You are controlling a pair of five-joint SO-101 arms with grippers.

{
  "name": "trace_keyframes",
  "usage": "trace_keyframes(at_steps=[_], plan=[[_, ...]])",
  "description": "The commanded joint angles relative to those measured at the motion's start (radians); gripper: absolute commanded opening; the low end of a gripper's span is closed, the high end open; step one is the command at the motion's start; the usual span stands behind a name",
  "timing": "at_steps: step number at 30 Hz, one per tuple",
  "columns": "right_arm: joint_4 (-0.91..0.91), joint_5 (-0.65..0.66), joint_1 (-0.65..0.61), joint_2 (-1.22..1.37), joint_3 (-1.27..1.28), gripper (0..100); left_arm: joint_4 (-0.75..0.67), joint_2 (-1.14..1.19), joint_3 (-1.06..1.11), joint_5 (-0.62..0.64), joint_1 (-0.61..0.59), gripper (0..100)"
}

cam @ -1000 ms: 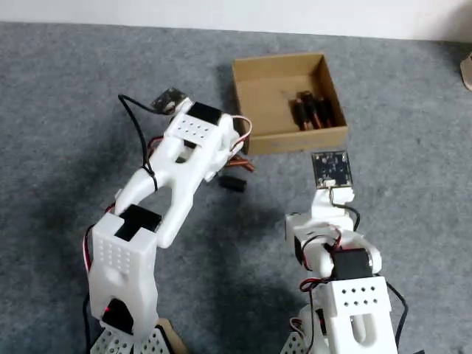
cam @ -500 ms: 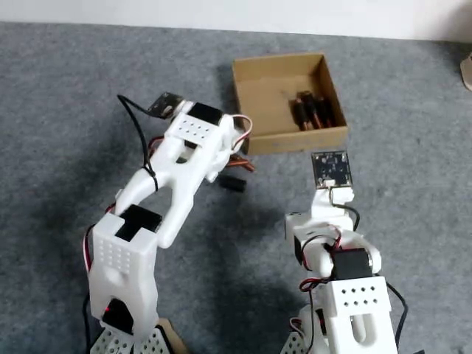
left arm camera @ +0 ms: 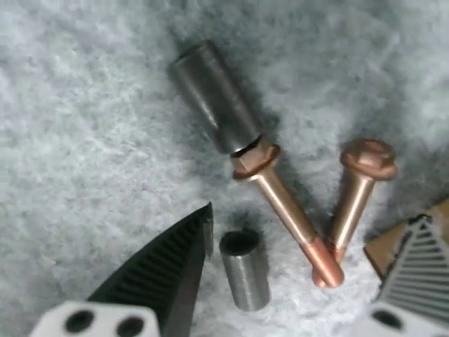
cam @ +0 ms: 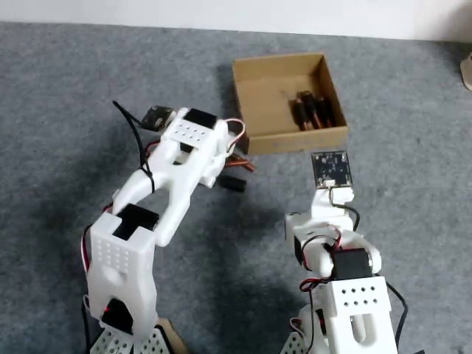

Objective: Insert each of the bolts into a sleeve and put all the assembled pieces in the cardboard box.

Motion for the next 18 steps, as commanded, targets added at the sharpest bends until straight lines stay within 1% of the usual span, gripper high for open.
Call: trace_keyframes(at_steps=[1, 8, 18], plan=[[-0.019, 0.012, -0.007, -0.013, -0.007, 13.2, 0.031, -0.025, -0.054, 0.13, -0.021, 39], [-0.019, 0.012, -0.007, -0.013, -0.007, 13.2, 0.094, -0.018, -0.091, 0.115, -0.035, 39], [-0.019, 0.012, -0.007, -0.013, -0.005, 13.2, 0.094, -0.018, -0.133, 0.115, -0.042, 39]])
